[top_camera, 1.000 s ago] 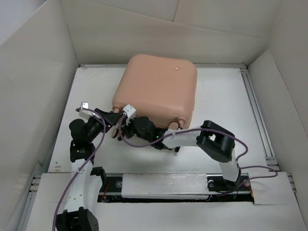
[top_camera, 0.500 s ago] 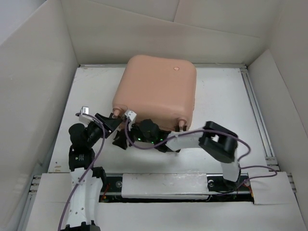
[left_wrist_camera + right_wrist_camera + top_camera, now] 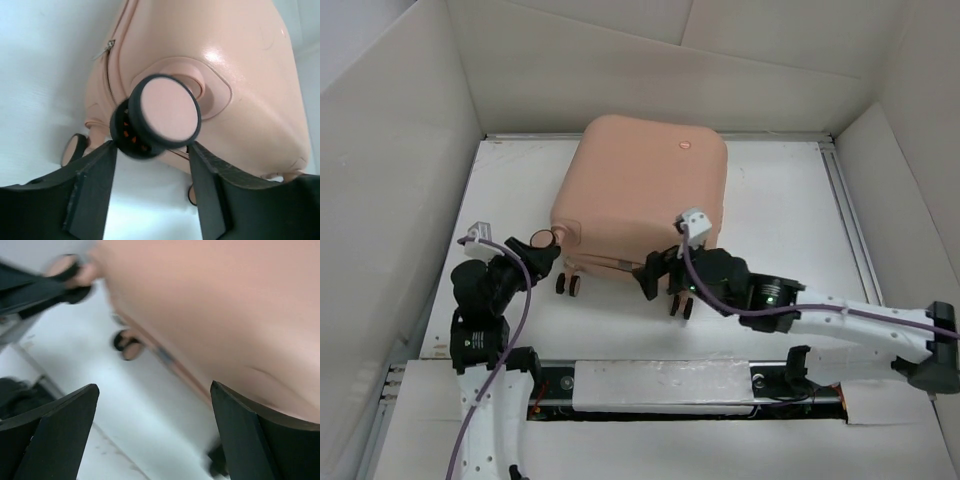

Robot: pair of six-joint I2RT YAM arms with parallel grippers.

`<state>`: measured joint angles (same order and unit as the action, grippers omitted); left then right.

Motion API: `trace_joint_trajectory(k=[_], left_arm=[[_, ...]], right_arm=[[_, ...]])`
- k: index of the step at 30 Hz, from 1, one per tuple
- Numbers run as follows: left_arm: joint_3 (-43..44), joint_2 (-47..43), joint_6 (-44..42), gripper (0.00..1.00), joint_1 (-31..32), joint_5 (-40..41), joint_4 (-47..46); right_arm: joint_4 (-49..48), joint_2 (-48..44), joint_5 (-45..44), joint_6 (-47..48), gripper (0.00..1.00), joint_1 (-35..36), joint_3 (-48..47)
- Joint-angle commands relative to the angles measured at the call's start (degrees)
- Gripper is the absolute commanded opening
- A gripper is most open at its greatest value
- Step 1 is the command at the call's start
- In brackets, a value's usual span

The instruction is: Pack the luggage

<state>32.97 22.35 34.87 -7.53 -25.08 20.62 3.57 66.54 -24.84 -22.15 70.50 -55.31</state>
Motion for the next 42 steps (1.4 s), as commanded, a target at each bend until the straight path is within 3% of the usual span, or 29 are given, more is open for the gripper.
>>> trace_joint_trajectory(k=[1,2,6,10,15,17,19,20,22,23,25,29,34,36,37,38,39,40,41,42], left_arm=[[2.01,-4.06,-2.61,0.46,0.5,0.38,-6.66],[2.01,-6.16,-2.62,0.45,0.5,-0.57,-6.65],[2.53,-8.99,-2.62,0.46,0.5,-0.58,-4.98],[3.06,-10.13,-2.62,0.6,0.5,-1.19,-3.48],[2.54,-10.13,-2.62,0.63,0.5,-6.63,-4.96],[1.93,-8.65,-2.62,0.62,0.5,-8.92,-5.76],[1.92,-6.8,-3.23,0.62,0.5,-12.79,-7.26],[1.4,-6.27,-3.23,0.62,0.5,-13.93,-7.96],[1.39,-5.74,-3.23,0.62,0.5,-16.31,-10.5],[1.39,-5.04,-2.54,0.62,0.5,-16.92,-11.82],[1.39,-3.37,-1.48,0.62,0.5,-18.24,-16.11],[1.39,1.98,3.87,0.64,0.5,-18.86,-27.62],[6.82,13.84,6.53,0.69,0.5,-16.06,-35.56],[9.2,17.88,6.0,0.69,0.5,-13.43,-36.79],[10.52,22.43,6.0,0.69,2.76,-11.94,-36.79],[13.84,25.0,6.0,0.69,4.78,-10.09,-36.79],[16.48,27.72,2.43,0.69,7.76,-3.38,-34.1],[19.82,34.27,-0.3,0.7,17.02,2.43,-30.94],[28.55,37.73,-3.03,0.7,22.85,10.24,-26.55],[32.21,39.94,-4.97,0.7,28.3,27.37,-21.81]], right_arm=[[22.14,-5.45,-16.53,-4.99,1.0,-2.28,0.03],[28.44,-5.98,-17.95,-6.31,1.0,-2.3,-0.93],[36.93,-4.68,-20.34,-11.5,1.0,-2.82,-2.96],[37.65,-0.21,-16.91,-13.52,1.0,-2.82,-2.96],[37.57,5.61,-19.19,-14.42,1.0,-4.13,-3.58],[33.8,6.75,-19.72,-11.87,0.87,-6.42,-5.86],[28.97,6.76,-17.72,-5.03,0.56,-11.94,-7.09],[23.9,5.45,-15.87,-2.31,0.35,-14.84,-7.09],[19.3,4.83,-10.26,4.47,0.21,-25.69,-7.88],[16.75,4.82,-3.7,5.96,0.19,-29.33,-9.02],[15.42,4.82,0.21,9.73,0.18,-38.36,-10.51],[14.88,7.37,12.67,13.53,0.18,-50.95,-14.91],[14.0,10.62,15.96,14.68,0.22,-56.43,-16.85],[14.0,10.62,16.49,14.68,0.31,-56.96,-16.85],[14.0,10.62,16.49,14.68,0.46,-56.96,-15.54],[11.83,8.62,15.71,14.68,0.54,-56.01,-14.49],[11.02,7.47,14.74,13.9,0.61,-55.3,-13.43],[10.41,6.33,14.12,13.89,0.67,-53.9,-12.03],[10.92,4.06,14.12,13.89,0.75,-53.28,-12.02],[11.8,2.73,13.42,13.89,0.78,-52.58,-12.02]])
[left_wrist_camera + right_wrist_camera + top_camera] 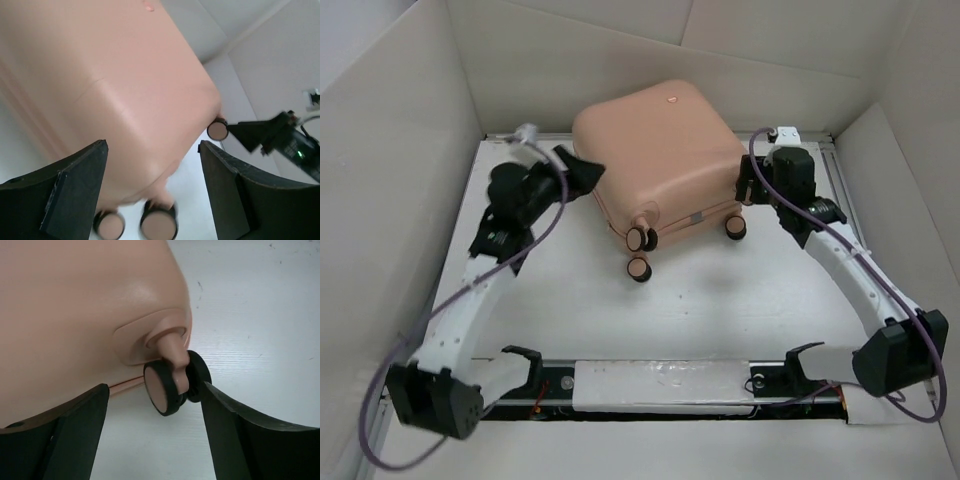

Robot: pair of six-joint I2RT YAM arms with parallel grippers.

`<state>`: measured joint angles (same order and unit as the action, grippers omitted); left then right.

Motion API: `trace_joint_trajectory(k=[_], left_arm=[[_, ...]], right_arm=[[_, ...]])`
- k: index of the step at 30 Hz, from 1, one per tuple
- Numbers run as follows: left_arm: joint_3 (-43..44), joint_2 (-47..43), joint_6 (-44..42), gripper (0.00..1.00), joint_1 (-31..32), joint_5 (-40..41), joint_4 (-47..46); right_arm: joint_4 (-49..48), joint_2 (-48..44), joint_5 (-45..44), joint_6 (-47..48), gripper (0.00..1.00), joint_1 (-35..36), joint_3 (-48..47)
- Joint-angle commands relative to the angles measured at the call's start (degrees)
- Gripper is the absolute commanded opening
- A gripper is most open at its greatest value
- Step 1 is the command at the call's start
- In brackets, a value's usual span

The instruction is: Pack the luggage

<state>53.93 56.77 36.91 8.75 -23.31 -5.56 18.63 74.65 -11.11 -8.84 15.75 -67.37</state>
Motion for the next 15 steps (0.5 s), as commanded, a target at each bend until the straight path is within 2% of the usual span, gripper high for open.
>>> trace_joint_trajectory(k=[1,2,3,5,6,7,8,9,10,11,12,14,15], left_arm=[[13.2,6.5,-8.76,0.7,16.69,29.95,5.99],[13.22,4.68,-8.78,0.7,23.61,32.16,4.09],[9.82,2.4,-8.78,0.62,26.37,33.84,1.72],[3.06,-6.53,-6.42,0.57,31.91,37.19,-5.84],[-4.37,-9.11,-6.41,0.56,33.24,37.72,-7.78],[-8.28,-11.22,-6.41,0.5,34.74,37.72,-9.45],[-15.02,-13.51,-6.41,0.44,38.41,38.51,-10.95],[-15.08,-14.14,-6.41,0.42,40.88,40.69,-10.96],[-22.22,-14.84,-6.41,0.4,43.86,43.15,-11.57],[-25.77,-15.46,-5.89,0.4,47.29,51.0,-14.36],[-28.68,-15.46,-4.75,0.39,54.8,56.13,-14.39],[-33.88,-14.94,-2.81,0.39,61.44,67.02,-16.92],[-34.5,-13.63,-2.19,0.42,63.21,68.73,-18.42]], right_arm=[[-2.47,-6.87,-0.83,0.58,0.8,4.18,0.05],[-2.46,-8.54,-1.36,0.58,0.83,5.51,1.27],[-1.24,-11.69,-2.15,0.58,0.83,6.57,1.98],[-0.62,-14.78,-2.85,1.11,0.83,9.64,4.43],[-0.62,-17.67,-2.86,1.11,0.8,10.52,5.49],[-0.62,-19.0,-2.86,0.24,0.77,11.23,6.54],[-2.53,-21.37,-1.9,0.23,0.63,12.71,8.9],[-3.42,-21.39,-0.85,-0.47,0.58,13.34,9.97],[-4.21,-23.22,0.21,-0.48,0.54,14.13,10.85],[-4.74,-23.93,1.35,-1.08,0.49,15.96,11.64],[-5.27,-23.94,2.75,-1.09,0.42,17.02,12.17],[-5.27,-24.47,2.76,-1.7,0.39,19.57,12.88],[-5.27,-24.47,2.76,-2.49,0.38,22.63,13.4]])
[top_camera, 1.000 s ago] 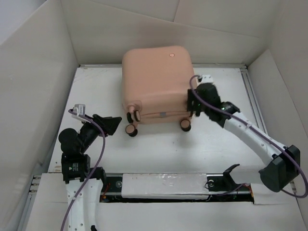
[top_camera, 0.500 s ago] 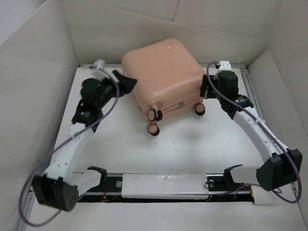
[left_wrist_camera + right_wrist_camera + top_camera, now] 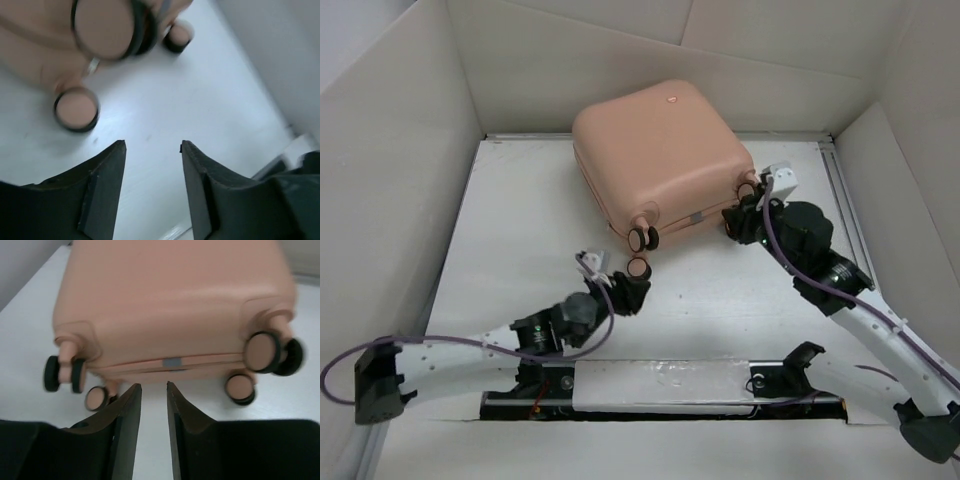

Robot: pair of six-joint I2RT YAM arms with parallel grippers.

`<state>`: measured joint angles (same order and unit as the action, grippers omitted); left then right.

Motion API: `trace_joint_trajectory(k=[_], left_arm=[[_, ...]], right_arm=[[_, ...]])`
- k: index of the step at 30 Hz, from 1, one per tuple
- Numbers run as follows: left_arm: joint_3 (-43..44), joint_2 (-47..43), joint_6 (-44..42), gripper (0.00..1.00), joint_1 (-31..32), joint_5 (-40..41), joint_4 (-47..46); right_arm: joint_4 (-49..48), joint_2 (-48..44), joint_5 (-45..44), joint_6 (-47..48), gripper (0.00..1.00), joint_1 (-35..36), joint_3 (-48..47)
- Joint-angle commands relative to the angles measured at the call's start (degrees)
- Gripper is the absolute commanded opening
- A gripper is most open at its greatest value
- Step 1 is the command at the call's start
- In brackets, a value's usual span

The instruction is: Pack the luggage

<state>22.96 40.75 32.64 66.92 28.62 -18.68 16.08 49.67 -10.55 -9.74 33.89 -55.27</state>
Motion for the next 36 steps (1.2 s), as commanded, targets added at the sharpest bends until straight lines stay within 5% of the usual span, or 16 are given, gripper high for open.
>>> trace_joint_trajectory(k=[1,5,8,14,15,19,22,24,28,36], left_arm=[[-3.01,5.88,3.55,0.45,5.68,17.51,-4.53],[5.93,10.05,7.88,0.51,5.68,21.12,3.82],[9.55,10.05,7.95,0.6,2.72,17.28,7.42],[10.79,6.18,11.12,0.69,0.15,13.47,9.7],[10.79,5.49,11.65,0.69,-0.46,13.48,10.41],[15.78,10.21,11.65,0.72,-6.77,7.62,13.4],[18.34,15.74,12.36,0.71,-19.65,-8.01,16.04],[15.9,14.28,11.66,0.69,-23.22,-14.53,9.93],[14.91,10.58,8.5,0.71,-23.76,-14.56,7.5],[19.31,18.92,6.64,0.67,-23.76,-19.39,8.22]], right_arm=[[-3.24,0.52,2.72,-1.6,0.31,6.26,2.78],[-17.67,1.04,1.32,-3.09,0.12,15.67,14.1],[-34.88,2.35,2.53,-4.32,0.11,17.18,23.32],[-68.33,17.01,3.51,-6.87,0.24,17.18,34.08],[-73.85,20.17,5.6,-6.87,0.33,17.18,33.47],[-85.29,36.86,8.26,-7.4,0.51,17.18,29.69],[-91.55,41.72,7.74,-8.02,0.55,17.18,29.07],[-96.05,45.77,7.21,-9.07,0.56,17.18,28.46],[-100.26,50.26,6.68,-9.6,0.57,16.04,27.67],[-106.51,53.69,7.82,-11.27,0.57,12.69,26.71]])
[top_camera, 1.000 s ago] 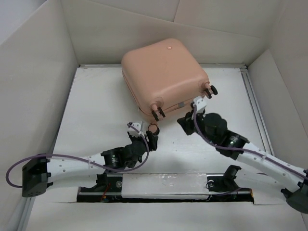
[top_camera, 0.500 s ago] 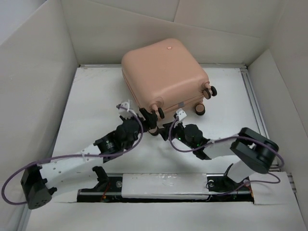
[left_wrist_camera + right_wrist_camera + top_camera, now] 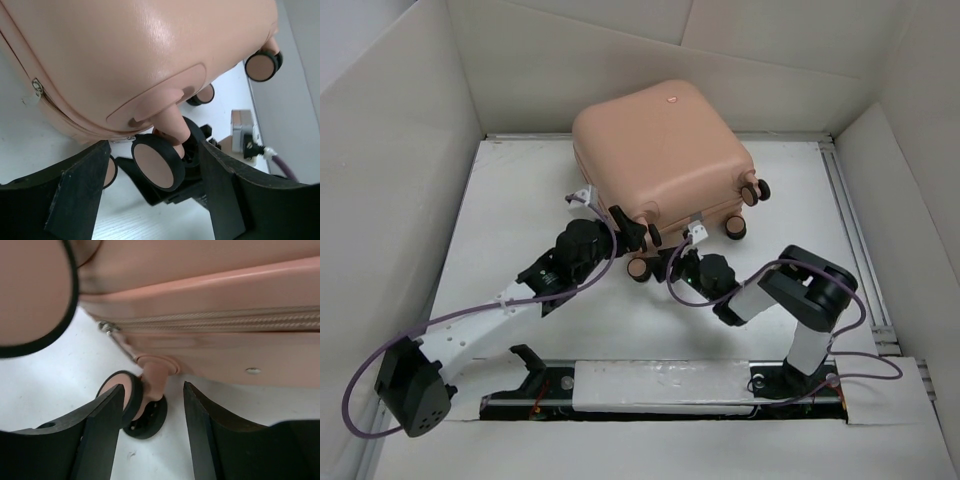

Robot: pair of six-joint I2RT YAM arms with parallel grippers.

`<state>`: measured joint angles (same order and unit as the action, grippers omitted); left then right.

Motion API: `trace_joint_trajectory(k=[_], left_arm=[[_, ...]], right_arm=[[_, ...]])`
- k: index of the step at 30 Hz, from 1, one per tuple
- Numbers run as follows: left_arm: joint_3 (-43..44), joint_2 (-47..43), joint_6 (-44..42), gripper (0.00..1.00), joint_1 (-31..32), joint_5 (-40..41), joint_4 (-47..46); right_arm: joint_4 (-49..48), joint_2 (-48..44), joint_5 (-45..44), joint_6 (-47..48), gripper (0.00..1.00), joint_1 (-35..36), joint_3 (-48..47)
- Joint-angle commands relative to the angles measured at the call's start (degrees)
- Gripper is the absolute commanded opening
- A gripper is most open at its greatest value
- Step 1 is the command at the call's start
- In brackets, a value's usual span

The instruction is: Pack the luggage

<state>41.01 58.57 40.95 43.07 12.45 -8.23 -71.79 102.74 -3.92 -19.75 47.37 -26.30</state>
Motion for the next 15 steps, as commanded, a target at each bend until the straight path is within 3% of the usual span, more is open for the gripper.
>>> trace_joint_trajectory(k=[1,6,12,15], left_arm=[[2.04,1.63,-2.44,0.65,0.09,-3.22,-2.23],[5.12,4.98,-3.51,0.56,0.09,-3.22,-0.21],[5.13,5.51,-3.51,0.48,0.09,-3.22,-1.26],[5.74,6.82,-3.51,0.35,0.09,-3.22,-1.26]], right_arm=[[-19.26,1.14,2.07,-1.26,0.56,-0.79,-2.87],[-19.27,2.29,5.58,-1.79,0.46,-1.85,-5.24],[-19.27,1.76,7.35,-1.79,0.46,-1.85,-7.09],[-20.05,2.37,7.35,-2.48,0.32,-1.85,-7.71]])
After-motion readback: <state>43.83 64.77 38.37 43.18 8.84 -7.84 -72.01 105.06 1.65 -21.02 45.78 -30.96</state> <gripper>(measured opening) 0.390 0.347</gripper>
